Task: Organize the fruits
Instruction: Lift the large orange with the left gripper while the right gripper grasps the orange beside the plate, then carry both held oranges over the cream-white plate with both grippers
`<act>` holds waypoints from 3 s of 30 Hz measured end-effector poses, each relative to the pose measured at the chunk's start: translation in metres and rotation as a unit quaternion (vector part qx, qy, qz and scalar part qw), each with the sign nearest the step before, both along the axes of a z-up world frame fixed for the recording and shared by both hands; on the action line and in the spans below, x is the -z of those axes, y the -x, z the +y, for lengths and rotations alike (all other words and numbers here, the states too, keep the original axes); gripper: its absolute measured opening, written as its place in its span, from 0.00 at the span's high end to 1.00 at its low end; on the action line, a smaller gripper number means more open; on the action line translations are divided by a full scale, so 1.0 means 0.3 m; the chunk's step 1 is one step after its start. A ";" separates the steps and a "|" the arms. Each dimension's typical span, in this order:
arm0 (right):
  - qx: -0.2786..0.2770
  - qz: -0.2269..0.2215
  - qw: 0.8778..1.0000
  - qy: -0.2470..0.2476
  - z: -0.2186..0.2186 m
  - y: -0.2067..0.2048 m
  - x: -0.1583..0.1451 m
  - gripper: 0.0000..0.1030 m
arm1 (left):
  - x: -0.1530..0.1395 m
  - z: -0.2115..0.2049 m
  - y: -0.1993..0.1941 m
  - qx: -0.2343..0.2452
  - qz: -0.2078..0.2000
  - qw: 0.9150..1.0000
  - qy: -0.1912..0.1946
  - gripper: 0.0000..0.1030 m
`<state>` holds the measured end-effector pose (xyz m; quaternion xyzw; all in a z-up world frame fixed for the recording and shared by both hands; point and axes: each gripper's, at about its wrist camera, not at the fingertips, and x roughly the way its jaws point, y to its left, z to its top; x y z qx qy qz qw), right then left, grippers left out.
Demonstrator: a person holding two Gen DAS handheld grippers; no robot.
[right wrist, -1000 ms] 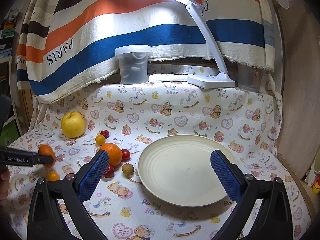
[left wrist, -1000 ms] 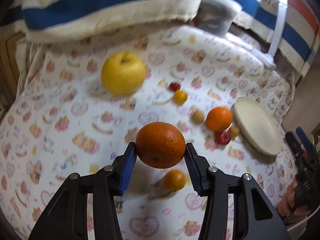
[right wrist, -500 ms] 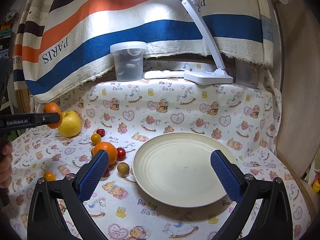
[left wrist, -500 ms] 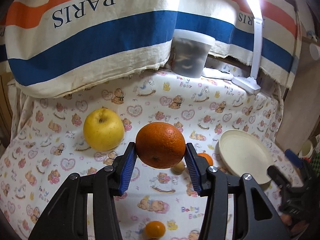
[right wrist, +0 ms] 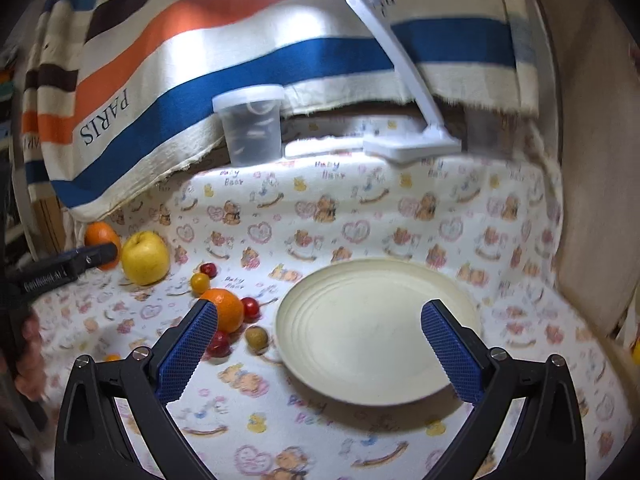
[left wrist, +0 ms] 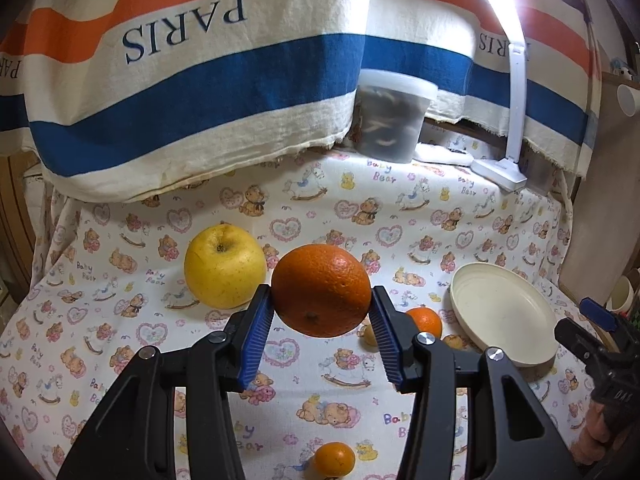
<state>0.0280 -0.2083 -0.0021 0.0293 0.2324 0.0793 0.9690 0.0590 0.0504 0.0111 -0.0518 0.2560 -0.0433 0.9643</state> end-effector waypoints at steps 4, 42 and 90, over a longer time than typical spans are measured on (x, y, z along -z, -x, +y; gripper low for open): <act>0.006 0.020 1.000 0.021 0.029 -0.037 -0.034 0.01 | 0.014 0.023 -0.015 0.003 0.014 1.000 0.020 0.54; -0.076 0.191 0.978 0.043 0.384 -0.374 0.199 0.50 | -0.038 0.110 0.016 -0.037 -0.052 0.998 0.002 0.54; 0.054 0.013 0.998 -0.031 -0.335 -0.180 -0.090 0.50 | -0.072 -0.614 -0.161 0.146 0.002 0.988 -0.053 0.54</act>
